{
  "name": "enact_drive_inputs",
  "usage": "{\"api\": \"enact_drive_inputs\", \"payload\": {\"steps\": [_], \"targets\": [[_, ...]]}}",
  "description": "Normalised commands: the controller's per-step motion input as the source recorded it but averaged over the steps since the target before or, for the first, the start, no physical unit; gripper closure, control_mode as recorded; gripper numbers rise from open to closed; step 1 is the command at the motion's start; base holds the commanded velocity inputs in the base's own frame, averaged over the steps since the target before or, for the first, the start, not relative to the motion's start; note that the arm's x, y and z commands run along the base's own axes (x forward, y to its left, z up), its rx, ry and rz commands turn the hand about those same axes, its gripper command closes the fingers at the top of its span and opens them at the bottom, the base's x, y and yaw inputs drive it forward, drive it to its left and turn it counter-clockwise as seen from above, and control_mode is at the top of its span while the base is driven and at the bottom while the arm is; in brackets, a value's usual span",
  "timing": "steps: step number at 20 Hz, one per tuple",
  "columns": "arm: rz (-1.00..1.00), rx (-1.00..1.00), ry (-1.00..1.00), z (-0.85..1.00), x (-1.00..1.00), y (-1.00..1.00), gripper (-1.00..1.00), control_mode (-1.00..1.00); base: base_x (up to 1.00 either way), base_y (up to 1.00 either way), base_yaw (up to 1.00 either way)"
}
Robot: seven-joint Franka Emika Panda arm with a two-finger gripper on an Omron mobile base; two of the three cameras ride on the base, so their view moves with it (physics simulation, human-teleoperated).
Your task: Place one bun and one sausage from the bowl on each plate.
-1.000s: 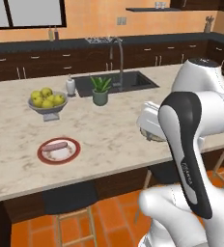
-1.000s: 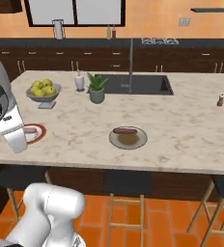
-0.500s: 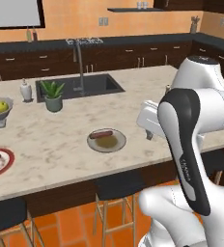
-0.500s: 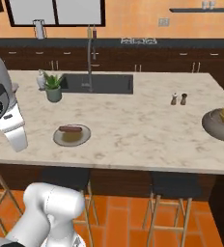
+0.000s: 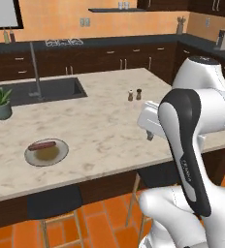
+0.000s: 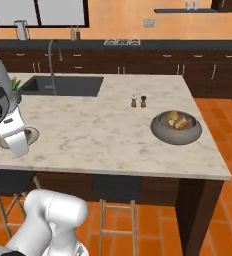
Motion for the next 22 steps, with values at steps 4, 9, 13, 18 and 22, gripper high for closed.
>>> {"api": "enact_drive_inputs", "payload": {"steps": [4, 9, 13, 18, 22], "targets": [[0.00, 0.00, 0.00, 0.00, 0.00, 0.00, -1.00, 1.00, 0.10, -1.00, 0.02], [0.00, 0.00, 0.00, 0.00, 0.00, 0.00, -1.00, 1.00, 0.22, -0.99, 0.06], [0.00, 0.00, 0.00, 0.00, 0.00, 0.00, -1.00, 1.00, 0.50, -0.80, 0.08], [0.00, 0.00, 0.00, 0.00, 0.00, 0.00, -1.00, 1.00, 0.81, -0.54, 0.05], [0.00, 0.00, 0.00, 0.00, 0.00, 0.00, -1.00, 1.00, 0.98, -0.35, 0.03]]}}
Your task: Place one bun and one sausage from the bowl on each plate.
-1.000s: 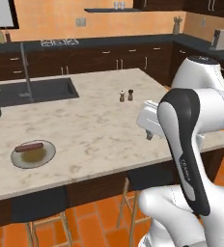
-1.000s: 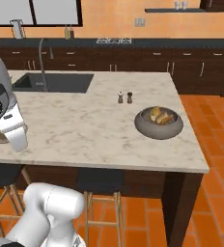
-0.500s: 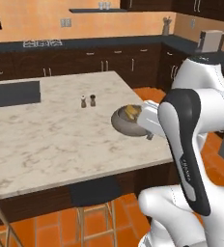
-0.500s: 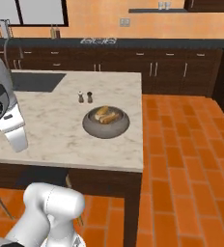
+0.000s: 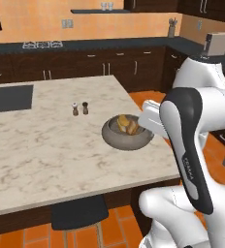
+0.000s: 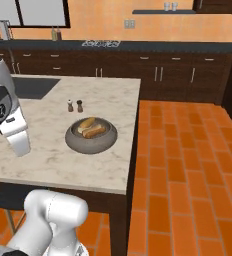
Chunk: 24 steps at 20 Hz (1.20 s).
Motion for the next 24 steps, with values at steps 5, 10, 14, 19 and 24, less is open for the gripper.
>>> {"api": "enact_drive_inputs", "payload": {"steps": [5, 10, 14, 19, 24], "targets": [[0.00, 0.03, 0.09, 0.17, 0.80, -0.25, -1.00, -1.00, 0.20, -0.02, 0.00], [0.00, 0.00, 0.05, 0.04, 1.00, -0.28, -1.00, -1.00, 0.00, 0.00, 0.00], [0.02, -0.11, 0.04, -0.07, 1.00, 0.00, -1.00, -1.00, 0.00, 0.00, 0.00], [0.03, -0.14, 0.10, -0.56, 1.00, -0.01, -1.00, -1.00, 0.00, 0.00, 0.00], [0.03, -0.02, 0.07, -0.66, 1.00, -0.11, -1.00, -1.00, 0.00, 0.00, 0.00]]}}
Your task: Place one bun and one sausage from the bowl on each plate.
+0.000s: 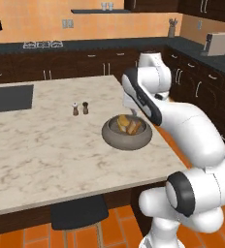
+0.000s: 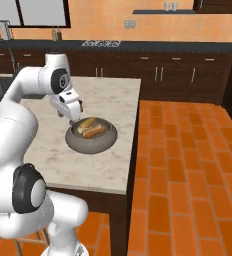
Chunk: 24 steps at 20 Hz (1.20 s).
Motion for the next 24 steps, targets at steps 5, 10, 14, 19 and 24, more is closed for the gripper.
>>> {"api": "enact_drive_inputs", "payload": {"steps": [5, 10, 14, 19, 24], "targets": [[0.06, 0.00, 0.02, -0.47, 0.99, -0.03, -1.00, -1.00, 0.00, 0.00, 0.00], [0.09, -0.01, 0.00, -0.49, 0.80, 0.01, -1.00, -1.00, 0.00, 0.00, 0.00], [0.08, -0.02, 0.00, -0.57, 0.63, 0.03, -1.00, -1.00, 0.00, 0.00, 0.00], [0.07, 0.00, 0.00, -0.47, 0.62, 0.13, -1.00, -1.00, 0.00, 0.00, 0.00], [0.06, 0.00, 0.00, -0.46, 0.45, 0.14, -1.00, -1.00, 0.00, 0.00, 0.00]]}}
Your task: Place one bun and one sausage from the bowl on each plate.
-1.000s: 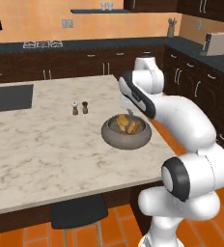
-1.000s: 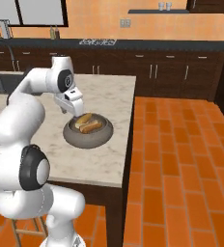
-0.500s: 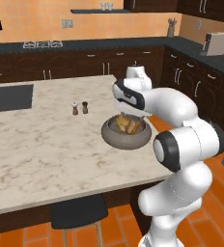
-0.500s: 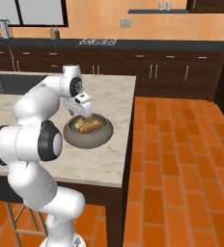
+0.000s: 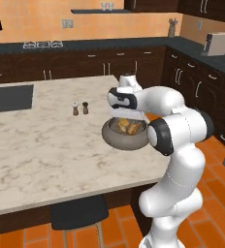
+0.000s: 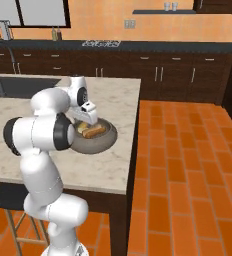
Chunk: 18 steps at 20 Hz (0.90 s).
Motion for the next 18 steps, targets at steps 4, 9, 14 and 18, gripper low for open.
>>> {"api": "enact_drive_inputs", "payload": {"steps": [4, 9, 14, 18], "targets": [[0.03, 0.00, 0.00, -0.38, 0.63, 0.00, -1.00, -1.00, 0.00, 0.00, 0.00], [0.03, 0.00, -0.01, -0.28, 0.20, 0.07, 1.00, -1.00, 0.00, 0.00, 0.00], [0.01, 0.00, -0.17, 0.09, -0.45, 0.01, 1.00, -1.00, 0.00, 0.00, 0.00], [0.00, 0.00, -0.33, 0.53, -0.88, -0.02, 1.00, -1.00, 0.00, 0.00, 0.00]]}}
